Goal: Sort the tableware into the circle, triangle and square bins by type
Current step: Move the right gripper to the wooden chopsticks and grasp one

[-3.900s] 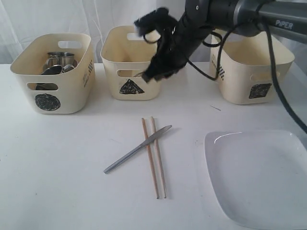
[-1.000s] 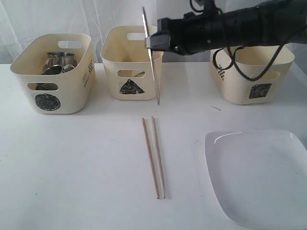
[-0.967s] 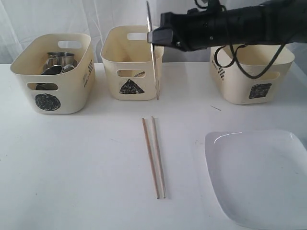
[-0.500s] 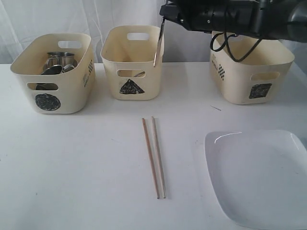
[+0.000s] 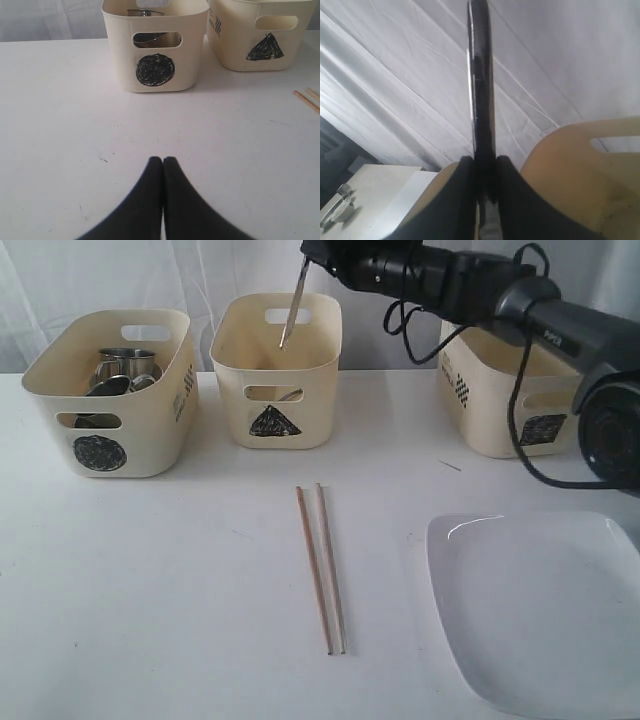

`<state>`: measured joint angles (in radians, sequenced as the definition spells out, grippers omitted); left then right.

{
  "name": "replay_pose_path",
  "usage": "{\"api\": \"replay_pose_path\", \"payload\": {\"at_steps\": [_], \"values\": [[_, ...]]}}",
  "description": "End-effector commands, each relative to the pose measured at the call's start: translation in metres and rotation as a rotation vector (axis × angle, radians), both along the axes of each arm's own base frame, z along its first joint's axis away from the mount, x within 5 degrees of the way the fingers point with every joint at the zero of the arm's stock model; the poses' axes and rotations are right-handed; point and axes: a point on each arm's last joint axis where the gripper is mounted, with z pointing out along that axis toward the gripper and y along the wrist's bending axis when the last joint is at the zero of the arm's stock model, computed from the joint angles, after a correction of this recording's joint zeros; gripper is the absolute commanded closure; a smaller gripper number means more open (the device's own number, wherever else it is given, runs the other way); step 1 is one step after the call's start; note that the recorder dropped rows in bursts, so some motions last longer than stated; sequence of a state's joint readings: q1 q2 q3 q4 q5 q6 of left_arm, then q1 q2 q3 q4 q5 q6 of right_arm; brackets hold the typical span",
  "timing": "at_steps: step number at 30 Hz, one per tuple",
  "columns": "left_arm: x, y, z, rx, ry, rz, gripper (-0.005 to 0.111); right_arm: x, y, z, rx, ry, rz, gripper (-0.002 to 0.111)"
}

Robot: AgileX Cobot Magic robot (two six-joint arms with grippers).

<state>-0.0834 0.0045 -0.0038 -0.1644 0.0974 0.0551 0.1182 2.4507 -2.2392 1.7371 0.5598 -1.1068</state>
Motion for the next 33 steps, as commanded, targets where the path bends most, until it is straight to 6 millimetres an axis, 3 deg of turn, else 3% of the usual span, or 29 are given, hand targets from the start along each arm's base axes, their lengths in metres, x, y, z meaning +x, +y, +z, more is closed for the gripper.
{"api": "replay_pose_path", "payload": {"at_steps": [1,4,6,9,13,17,21,24,30,33], "values": [[0.000,0.000,-0.001,-0.009,0.000,0.001,0.107,0.005,0.009,-0.011,-0.029,-0.012,0.011,0.088],[0.000,0.000,-0.001,-0.009,0.000,0.001,0.107,0.004,0.008,-0.013,-0.113,-0.038,0.009,0.062],[0.000,0.000,-0.001,-0.009,0.000,0.001,0.107,0.003,0.009,-0.009,-0.126,-0.045,0.021,0.053],[0.000,0.000,-0.001,-0.009,0.000,0.001,0.107,-0.002,0.010,-0.001,-0.175,-0.049,0.060,0.058],[0.000,0.000,-0.001,-0.009,0.000,0.001,0.107,-0.020,0.013,0.009,-0.373,-0.014,0.207,0.068],[0.000,0.000,-0.001,-0.009,0.000,0.001,0.107,-0.046,0.004,-0.007,-0.697,0.243,0.324,0.069],[0.000,0.000,-0.001,-0.009,0.000,0.001,0.107,-0.075,-0.010,-0.029,-1.030,0.551,0.260,0.069],[0.000,0.000,-0.001,-0.009,0.000,0.001,0.107,-0.098,-0.005,-0.034,-1.072,0.648,0.233,0.068],[0.000,0.000,-0.001,-0.009,0.000,0.001,0.107,-0.145,0.031,-0.047,-1.096,0.699,0.309,0.062],[0.000,0.000,-0.001,-0.009,0.000,0.001,0.107,-0.157,0.047,-0.056,-1.093,0.696,0.286,0.061]]}}
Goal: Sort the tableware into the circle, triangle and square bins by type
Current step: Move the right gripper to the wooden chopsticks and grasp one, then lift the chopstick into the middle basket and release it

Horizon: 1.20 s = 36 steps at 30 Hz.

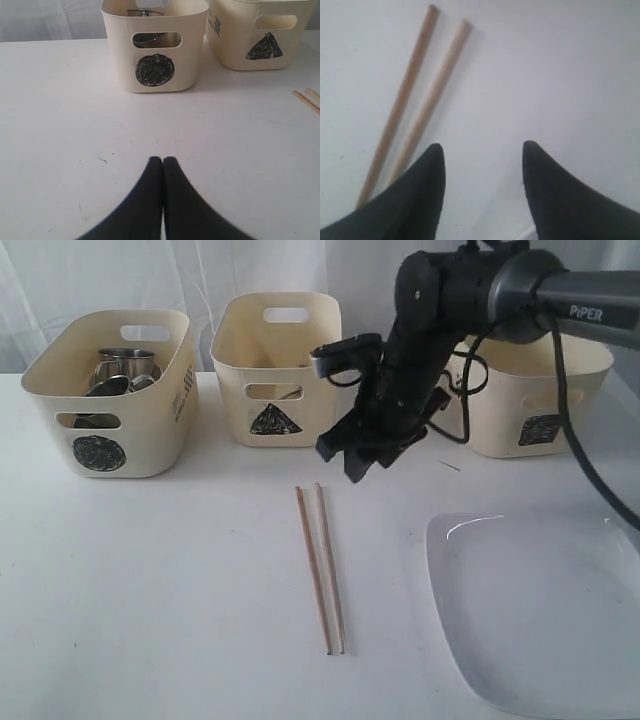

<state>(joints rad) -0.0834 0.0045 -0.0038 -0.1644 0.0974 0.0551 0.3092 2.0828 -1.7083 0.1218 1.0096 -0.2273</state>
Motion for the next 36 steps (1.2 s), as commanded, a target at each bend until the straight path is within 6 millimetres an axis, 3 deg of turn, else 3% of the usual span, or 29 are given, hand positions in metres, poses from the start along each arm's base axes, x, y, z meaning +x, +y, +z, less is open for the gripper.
{"api": "replay_pose_path", "payload": {"at_steps": [1,8,14,18,36], "values": [[0.000,0.000,-0.001,-0.009,0.000,0.001,0.107,-0.018,0.023,-0.010,-0.006,-0.028,-0.024,0.061],[0.000,0.000,-0.001,-0.009,0.000,0.001,0.107,-0.024,0.046,-0.024,0.033,-0.111,-0.073,0.061],[0.000,0.000,-0.001,-0.009,0.000,0.001,0.107,-0.019,0.043,-0.028,-0.014,-0.169,-0.111,0.061],[0.000,0.000,-0.001,-0.009,0.000,0.001,0.107,-0.019,0.042,-0.042,-0.038,-0.128,-0.115,0.061],[0.000,0.000,-0.001,-0.009,0.000,0.001,0.107,-0.022,0.059,-0.078,-0.057,-0.075,-0.094,0.061]]}}
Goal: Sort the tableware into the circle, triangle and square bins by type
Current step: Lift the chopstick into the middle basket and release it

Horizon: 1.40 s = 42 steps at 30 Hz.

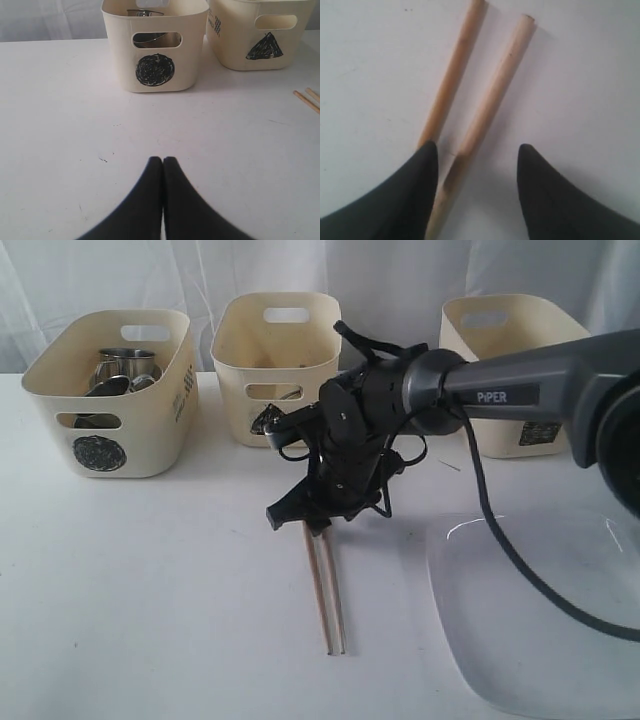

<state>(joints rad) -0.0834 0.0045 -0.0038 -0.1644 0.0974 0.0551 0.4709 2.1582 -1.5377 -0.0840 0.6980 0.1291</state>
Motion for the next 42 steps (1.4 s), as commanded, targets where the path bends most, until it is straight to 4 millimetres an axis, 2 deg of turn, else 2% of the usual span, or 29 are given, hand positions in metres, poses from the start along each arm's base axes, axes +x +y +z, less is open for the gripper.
{"api": "replay_pose_path", "payload": {"at_steps": [1,4,9,11,12,13,14,15,19,20,24,27,29,32,38,42], "values": [[0.000,0.000,-0.001,-0.009,0.000,0.001,0.107,-0.003,0.007,-0.010,-0.007,0.013,0.012,0.061],[0.000,0.000,-0.001,-0.009,0.000,0.001,0.107,-0.003,0.008,-0.015,-0.011,0.022,0.012,0.062],[0.000,0.000,-0.001,-0.009,0.000,0.001,0.107,-0.004,0.007,-0.022,-0.023,0.045,0.009,0.078],[0.000,0.000,-0.001,-0.009,0.000,0.001,0.107,-0.005,0.007,-0.026,-0.028,0.058,0.007,0.087],[0.000,0.000,-0.001,-0.009,0.000,0.001,0.107,-0.005,0.007,-0.026,-0.026,0.065,0.004,0.098],[0.000,0.000,-0.001,-0.009,0.000,0.001,0.107,-0.005,0.008,-0.026,-0.017,0.068,-0.002,0.103],[0.000,0.000,-0.001,-0.009,0.000,0.001,0.107,-0.005,0.009,-0.019,0.010,0.056,-0.006,0.108],[0.000,0.000,-0.001,-0.009,0.000,0.001,0.107,-0.004,0.009,-0.014,0.030,0.037,-0.013,0.108],[0.000,0.000,-0.001,-0.009,0.000,0.001,0.107,0.005,-0.006,0.034,0.214,-0.122,-0.114,0.108],[0.000,0.000,-0.001,-0.009,0.000,0.001,0.107,0.006,-0.018,0.049,0.291,-0.181,-0.167,0.108],[0.000,0.000,-0.001,-0.009,0.000,0.001,0.107,0.004,-0.057,0.090,0.518,-0.323,-0.283,0.108],[0.000,0.000,-0.001,-0.009,0.000,0.001,0.107,0.005,-0.081,0.118,0.716,-0.367,-0.328,0.108],[0.000,0.000,-0.001,-0.009,0.000,0.001,0.107,0.008,-0.088,0.130,0.860,-0.385,-0.333,0.108],[0.000,0.000,-0.001,-0.009,0.000,0.001,0.107,0.011,-0.096,0.144,1.033,-0.452,-0.239,0.108],[0.000,0.000,-0.001,-0.009,0.000,0.001,0.107,0.037,-0.115,0.157,0.997,-0.563,-0.283,0.108],[0.000,0.000,-0.001,-0.009,0.000,0.001,0.107,0.058,-0.115,0.159,1.009,-0.593,-0.259,0.108]]}}
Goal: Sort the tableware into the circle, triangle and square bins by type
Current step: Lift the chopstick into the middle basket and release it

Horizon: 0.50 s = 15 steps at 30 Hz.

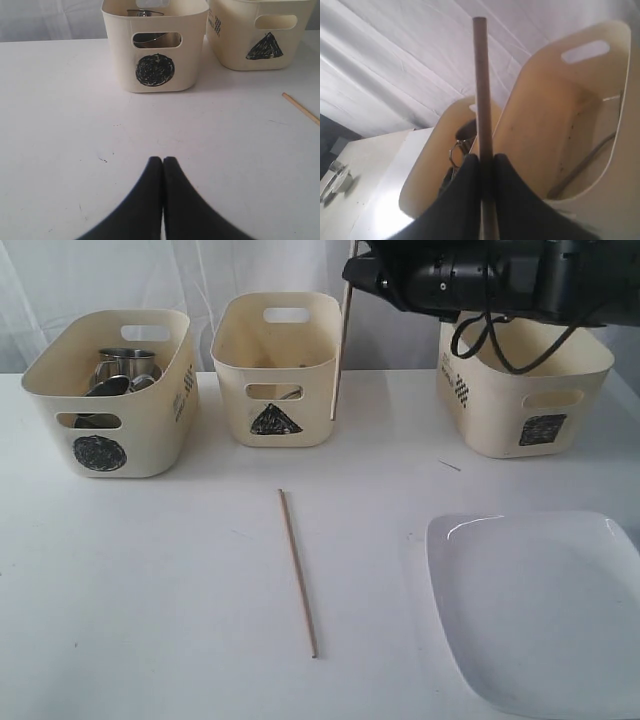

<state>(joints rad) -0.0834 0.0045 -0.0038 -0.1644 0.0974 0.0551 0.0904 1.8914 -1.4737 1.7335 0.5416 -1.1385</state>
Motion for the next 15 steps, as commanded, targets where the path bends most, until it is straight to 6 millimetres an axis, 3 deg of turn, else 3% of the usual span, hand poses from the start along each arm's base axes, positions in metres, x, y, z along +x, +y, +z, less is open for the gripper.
{"api": "replay_pose_path", "payload": {"at_steps": [1,15], "values": [[0.000,0.000,-0.001,-0.009,0.000,0.001,0.107,0.024,-0.003,0.000,-0.005,-0.048,-0.002,0.108],[0.000,0.000,-0.001,-0.009,0.000,0.001,0.107,0.122,0.004,-0.025,0.100,-0.139,-0.090,0.107]]}}
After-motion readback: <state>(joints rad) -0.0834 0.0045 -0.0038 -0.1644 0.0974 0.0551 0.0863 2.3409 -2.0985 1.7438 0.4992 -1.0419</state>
